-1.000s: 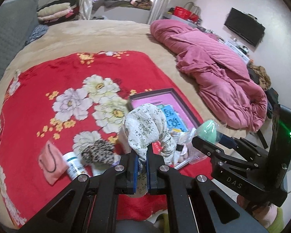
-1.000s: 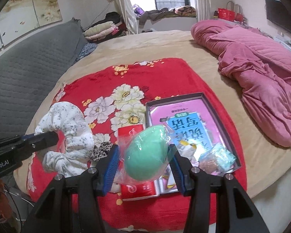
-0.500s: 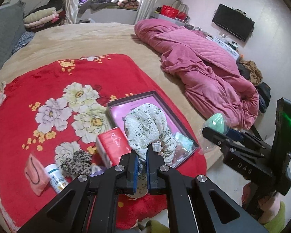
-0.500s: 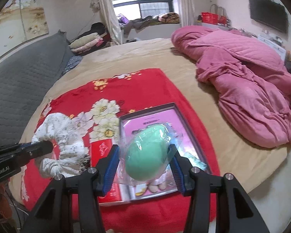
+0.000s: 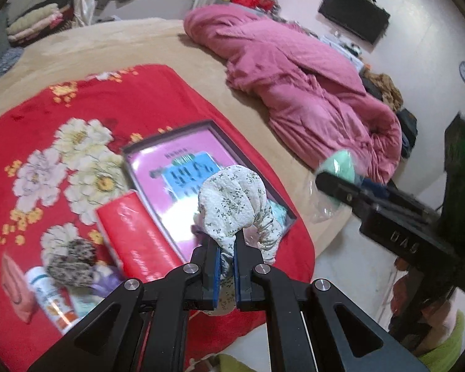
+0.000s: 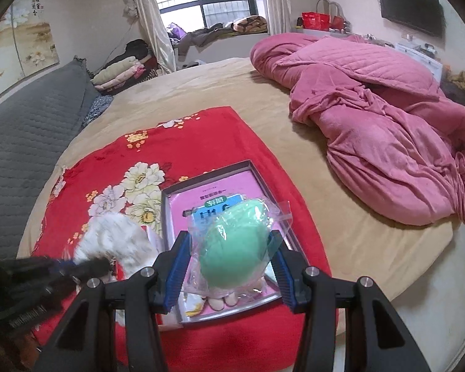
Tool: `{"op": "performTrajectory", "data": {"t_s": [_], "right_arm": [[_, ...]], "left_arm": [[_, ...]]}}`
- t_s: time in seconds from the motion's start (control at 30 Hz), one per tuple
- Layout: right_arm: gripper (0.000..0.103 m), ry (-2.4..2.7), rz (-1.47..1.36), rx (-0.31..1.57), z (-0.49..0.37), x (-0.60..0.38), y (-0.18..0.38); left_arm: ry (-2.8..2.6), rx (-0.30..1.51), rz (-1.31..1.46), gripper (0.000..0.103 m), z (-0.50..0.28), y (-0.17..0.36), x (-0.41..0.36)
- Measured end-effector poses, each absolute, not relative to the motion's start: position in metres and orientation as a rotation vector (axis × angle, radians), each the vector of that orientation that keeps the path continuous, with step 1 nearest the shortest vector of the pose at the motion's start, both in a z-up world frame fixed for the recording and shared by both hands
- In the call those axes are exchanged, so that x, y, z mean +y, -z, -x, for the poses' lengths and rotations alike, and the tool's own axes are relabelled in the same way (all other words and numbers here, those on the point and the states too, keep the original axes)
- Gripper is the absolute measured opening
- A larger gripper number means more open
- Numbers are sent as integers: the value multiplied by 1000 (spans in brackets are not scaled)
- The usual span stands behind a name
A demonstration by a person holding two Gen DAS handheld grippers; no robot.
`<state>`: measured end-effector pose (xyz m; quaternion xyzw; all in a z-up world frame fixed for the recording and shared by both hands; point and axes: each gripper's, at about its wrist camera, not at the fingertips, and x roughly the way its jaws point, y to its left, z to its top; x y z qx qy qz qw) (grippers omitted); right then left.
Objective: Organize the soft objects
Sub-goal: 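Lift scrunchie and sponge bag and carry them over the pink book box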
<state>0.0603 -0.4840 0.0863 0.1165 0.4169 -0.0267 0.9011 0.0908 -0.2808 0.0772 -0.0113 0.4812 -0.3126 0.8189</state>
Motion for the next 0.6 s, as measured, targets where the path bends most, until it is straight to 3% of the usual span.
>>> {"op": "performTrajectory", "data": {"t_s": [0.6], "right_arm": [[51, 106, -250, 949, -74, -523, -45]], "left_arm": [[752, 1180, -57, 6, -102, 24, -378]]}}
